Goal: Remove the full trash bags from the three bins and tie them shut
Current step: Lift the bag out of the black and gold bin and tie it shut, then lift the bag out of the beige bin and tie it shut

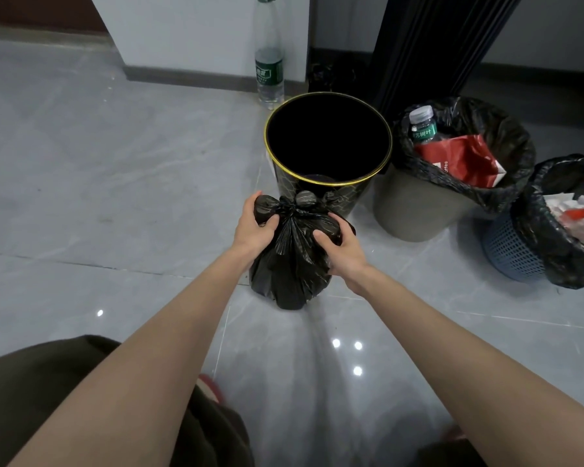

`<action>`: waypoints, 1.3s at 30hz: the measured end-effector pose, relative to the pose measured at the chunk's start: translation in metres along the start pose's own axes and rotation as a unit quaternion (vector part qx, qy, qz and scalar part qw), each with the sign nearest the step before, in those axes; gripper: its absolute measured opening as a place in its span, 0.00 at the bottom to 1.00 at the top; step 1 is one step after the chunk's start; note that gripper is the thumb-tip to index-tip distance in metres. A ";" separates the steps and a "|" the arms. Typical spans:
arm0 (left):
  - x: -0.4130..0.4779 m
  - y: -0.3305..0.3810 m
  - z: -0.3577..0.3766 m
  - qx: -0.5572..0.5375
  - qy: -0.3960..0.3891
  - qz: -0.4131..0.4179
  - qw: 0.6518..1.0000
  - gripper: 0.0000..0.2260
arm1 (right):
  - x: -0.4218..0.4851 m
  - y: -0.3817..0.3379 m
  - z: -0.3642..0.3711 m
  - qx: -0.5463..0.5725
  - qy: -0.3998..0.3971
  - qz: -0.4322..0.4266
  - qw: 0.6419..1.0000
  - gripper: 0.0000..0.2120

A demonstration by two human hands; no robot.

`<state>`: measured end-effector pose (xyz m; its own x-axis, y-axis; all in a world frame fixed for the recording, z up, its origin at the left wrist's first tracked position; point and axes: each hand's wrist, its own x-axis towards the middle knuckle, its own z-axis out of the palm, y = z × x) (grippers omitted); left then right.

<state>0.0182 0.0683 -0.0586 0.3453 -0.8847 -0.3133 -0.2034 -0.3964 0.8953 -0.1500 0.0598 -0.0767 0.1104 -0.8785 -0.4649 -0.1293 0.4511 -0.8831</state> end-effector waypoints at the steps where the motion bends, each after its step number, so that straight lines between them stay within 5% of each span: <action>1: -0.002 0.001 0.000 0.009 -0.001 0.001 1.000 0.26 | -0.002 -0.001 -0.001 -0.005 0.002 0.003 1.000 0.26; 12: -0.035 0.061 0.018 0.128 0.045 0.082 0.987 0.24 | -0.040 -0.033 -0.068 -0.053 0.079 -0.017 0.995 0.16; 21: -0.048 0.105 0.074 0.233 -0.078 0.240 0.939 0.24 | -0.049 -0.063 -0.143 -0.299 0.159 -0.117 0.934 0.19; 31: -0.019 0.108 0.114 0.373 -0.129 0.244 0.886 0.24 | 0.007 -0.072 -0.195 -0.491 0.102 -0.092 0.860 0.25; 39: -0.023 0.121 0.141 0.299 -0.198 0.204 0.911 0.24 | 0.032 -0.065 -0.200 -0.546 0.114 -0.111 0.822 0.18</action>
<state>-0.1430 0.0060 0.0120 -0.2038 -0.9606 -0.1889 -0.7443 0.0267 0.6673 -0.3349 -0.0288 -0.0209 0.0785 -0.9831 -0.1655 -0.9529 -0.0252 -0.3021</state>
